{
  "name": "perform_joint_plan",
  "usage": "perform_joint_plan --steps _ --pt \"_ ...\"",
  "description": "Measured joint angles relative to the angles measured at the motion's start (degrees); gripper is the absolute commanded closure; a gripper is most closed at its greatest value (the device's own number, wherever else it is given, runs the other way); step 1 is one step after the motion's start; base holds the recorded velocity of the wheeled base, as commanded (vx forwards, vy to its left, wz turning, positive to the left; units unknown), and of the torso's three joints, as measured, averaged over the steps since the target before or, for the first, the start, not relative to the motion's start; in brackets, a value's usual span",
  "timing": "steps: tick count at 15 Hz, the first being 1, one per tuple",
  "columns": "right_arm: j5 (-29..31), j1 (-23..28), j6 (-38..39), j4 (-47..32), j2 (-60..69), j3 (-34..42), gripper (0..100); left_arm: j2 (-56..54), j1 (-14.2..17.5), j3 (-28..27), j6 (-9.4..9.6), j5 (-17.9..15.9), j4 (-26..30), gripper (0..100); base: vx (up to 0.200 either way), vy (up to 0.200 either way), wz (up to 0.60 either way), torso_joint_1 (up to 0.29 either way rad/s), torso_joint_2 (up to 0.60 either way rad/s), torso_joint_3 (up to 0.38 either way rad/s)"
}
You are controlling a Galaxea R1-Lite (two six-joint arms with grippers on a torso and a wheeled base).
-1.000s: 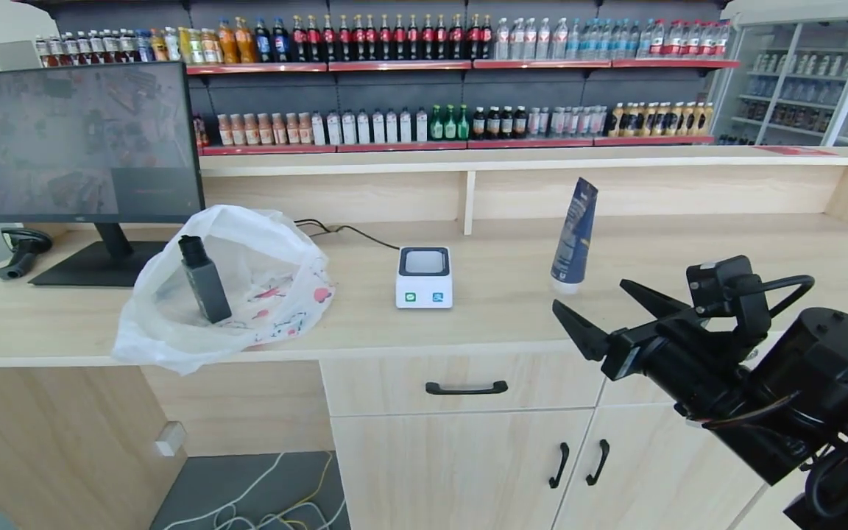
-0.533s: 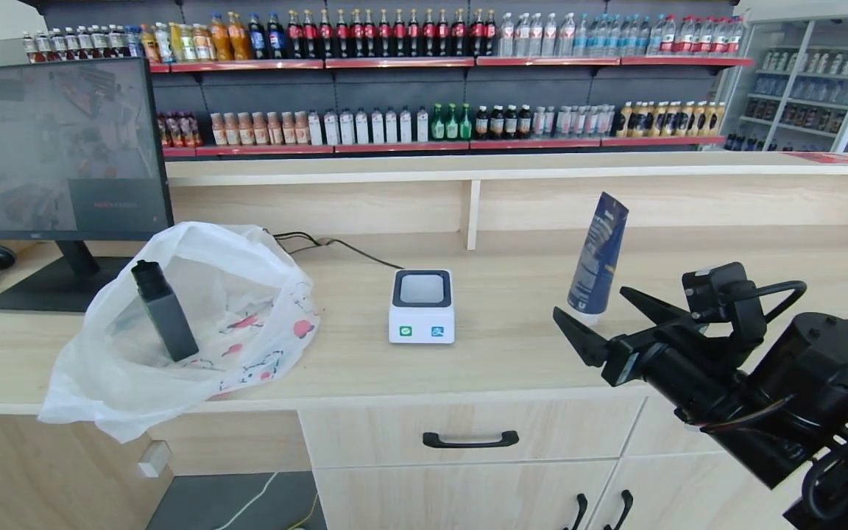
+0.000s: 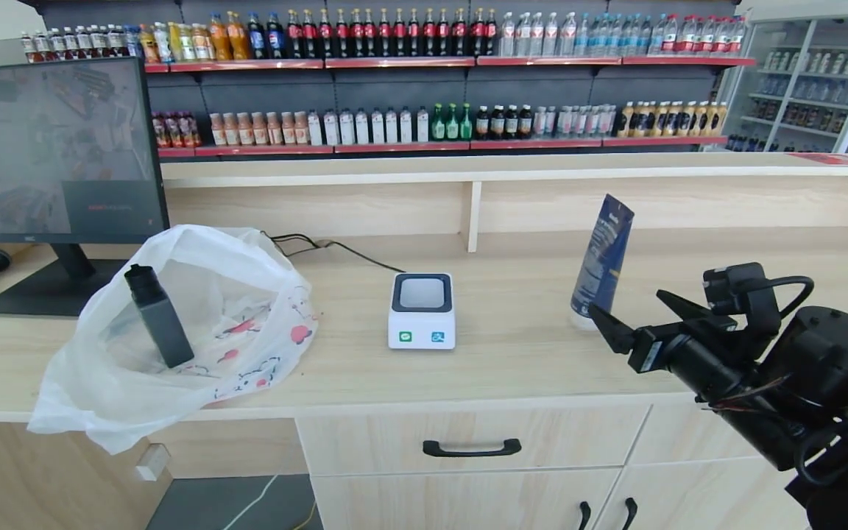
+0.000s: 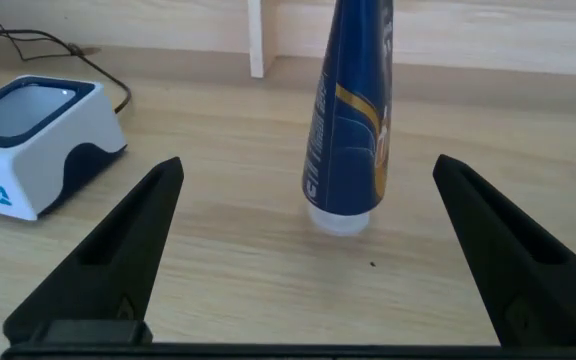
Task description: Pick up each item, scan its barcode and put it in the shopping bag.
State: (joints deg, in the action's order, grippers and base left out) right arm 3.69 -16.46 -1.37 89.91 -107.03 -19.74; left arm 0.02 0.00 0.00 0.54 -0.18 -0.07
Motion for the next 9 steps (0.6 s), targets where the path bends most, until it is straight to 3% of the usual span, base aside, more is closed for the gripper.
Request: perform_joint_plan --steps 9 --pt "0.10 0.09 0.04 0.01 -9.70 -13.97 0 0.00 0.00 0.00 0.00 0.00 0.00 0 0.000 0.000 0.00 0.000 0.00 0.000"
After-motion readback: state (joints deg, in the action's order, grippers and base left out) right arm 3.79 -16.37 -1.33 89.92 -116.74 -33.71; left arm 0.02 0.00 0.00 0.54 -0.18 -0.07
